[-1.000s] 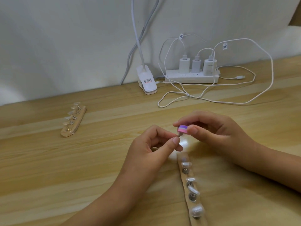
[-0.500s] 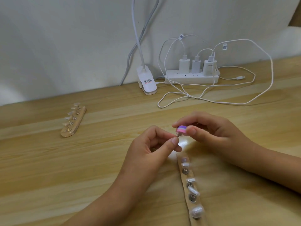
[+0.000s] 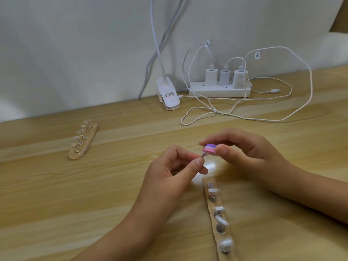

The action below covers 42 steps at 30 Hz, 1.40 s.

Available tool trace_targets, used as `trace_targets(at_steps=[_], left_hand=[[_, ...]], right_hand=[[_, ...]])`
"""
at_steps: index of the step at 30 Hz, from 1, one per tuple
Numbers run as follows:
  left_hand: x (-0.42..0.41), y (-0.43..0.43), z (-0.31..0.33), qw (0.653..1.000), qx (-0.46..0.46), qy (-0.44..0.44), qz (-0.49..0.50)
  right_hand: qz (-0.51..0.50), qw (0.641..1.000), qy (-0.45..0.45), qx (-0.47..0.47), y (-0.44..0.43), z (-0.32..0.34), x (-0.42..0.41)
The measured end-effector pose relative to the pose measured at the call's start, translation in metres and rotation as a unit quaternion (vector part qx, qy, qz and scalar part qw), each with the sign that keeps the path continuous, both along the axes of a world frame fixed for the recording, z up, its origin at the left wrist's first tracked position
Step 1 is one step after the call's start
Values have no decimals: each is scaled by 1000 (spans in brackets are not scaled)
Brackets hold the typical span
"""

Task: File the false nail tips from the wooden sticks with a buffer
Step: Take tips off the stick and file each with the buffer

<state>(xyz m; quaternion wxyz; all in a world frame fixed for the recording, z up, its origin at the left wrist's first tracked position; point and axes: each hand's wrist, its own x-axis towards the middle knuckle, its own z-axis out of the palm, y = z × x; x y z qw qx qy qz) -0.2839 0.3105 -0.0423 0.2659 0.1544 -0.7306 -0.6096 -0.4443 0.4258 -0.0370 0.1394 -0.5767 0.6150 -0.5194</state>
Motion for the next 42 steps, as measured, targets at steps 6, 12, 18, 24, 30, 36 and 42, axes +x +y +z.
trace_targets(at_steps=[6, 12, 18, 24, 30, 36, 42], left_hand=[[0, 0, 0, 1000, 5, 7, -6], [0, 0, 0, 1000, 6, 8, -3], [0, 0, 1, 1000, 8, 8, -1], [0, 1, 1, 1000, 11, 5, 3], [0, 0, 1, 1000, 19, 7, 5], [-1, 0, 1, 1000, 23, 16, 6], [0, 0, 1, 999, 30, 19, 9]], right_hand=[[1, 1000, -13, 6, 0, -2, -1], [-1, 1000, -17, 4, -1, -1, -2], [2, 1000, -21, 3, -1, -1, -1], [5, 1000, 1, -7, 0, -1, -1], [2, 997, 72, -37, 0, 0, -2], [2, 995, 88, -52, 1, 1, -3], [-4, 996, 75, -41, 0, 0, -4]])
